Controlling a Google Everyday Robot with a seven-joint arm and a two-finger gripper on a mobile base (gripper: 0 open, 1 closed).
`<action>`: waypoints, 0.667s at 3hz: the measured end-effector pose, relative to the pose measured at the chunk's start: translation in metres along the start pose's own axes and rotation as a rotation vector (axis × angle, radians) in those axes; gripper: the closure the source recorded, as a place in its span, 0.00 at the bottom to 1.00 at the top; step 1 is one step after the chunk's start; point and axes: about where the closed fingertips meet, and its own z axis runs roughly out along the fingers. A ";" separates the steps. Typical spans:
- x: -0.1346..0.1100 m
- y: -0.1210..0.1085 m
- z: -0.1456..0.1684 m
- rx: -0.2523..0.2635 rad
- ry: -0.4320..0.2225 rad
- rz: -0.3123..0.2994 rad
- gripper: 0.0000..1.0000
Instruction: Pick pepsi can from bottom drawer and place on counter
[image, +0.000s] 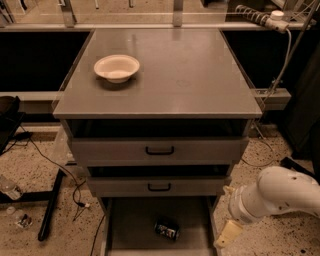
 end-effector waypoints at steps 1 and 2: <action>0.001 0.003 0.048 -0.038 -0.072 -0.025 0.00; 0.001 0.003 0.048 -0.038 -0.072 -0.025 0.00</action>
Offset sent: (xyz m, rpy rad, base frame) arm 0.0069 0.0122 -0.0311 0.0592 -0.0070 0.0144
